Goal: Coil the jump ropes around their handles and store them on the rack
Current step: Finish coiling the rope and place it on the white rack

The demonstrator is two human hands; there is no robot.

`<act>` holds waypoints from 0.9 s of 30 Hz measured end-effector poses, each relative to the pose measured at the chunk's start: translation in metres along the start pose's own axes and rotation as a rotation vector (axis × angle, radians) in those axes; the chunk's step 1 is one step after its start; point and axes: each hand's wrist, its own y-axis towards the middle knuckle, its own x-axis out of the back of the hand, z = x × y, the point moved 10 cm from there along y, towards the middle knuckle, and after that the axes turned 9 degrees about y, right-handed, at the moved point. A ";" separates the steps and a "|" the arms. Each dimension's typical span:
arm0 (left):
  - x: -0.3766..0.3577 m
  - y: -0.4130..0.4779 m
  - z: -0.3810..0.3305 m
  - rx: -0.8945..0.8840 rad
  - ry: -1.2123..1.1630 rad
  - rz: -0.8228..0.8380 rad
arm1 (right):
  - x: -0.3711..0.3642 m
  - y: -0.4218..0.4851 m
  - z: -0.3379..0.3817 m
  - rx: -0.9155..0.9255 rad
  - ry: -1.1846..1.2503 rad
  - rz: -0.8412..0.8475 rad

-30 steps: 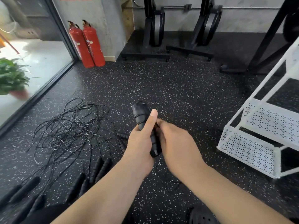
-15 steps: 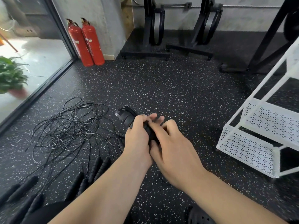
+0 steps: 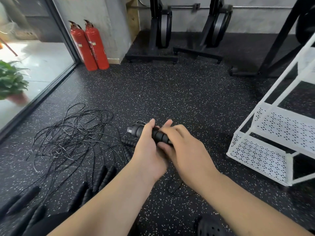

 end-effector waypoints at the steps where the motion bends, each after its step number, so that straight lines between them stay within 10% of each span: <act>1: -0.003 -0.002 -0.002 -0.010 0.052 0.032 | 0.006 0.002 -0.004 -0.047 0.075 -0.031; 8: 0.007 -0.028 -0.047 -0.627 1.246 -0.282 | 0.047 0.010 -0.077 -0.451 0.342 -0.115; 10: -0.014 -0.053 -0.057 -1.083 1.746 -0.394 | 0.038 0.002 -0.083 -0.511 0.431 0.003; 13: -0.019 -0.050 -0.044 -1.206 2.192 -0.369 | 0.017 -0.008 -0.066 -0.491 0.572 0.265; 20: -0.006 -0.046 -0.049 -1.043 2.277 -0.399 | -0.005 -0.011 -0.054 -0.540 0.836 0.335; 27: -0.004 -0.044 -0.040 -0.960 2.144 -0.312 | -0.011 -0.010 -0.064 -0.567 0.580 -0.023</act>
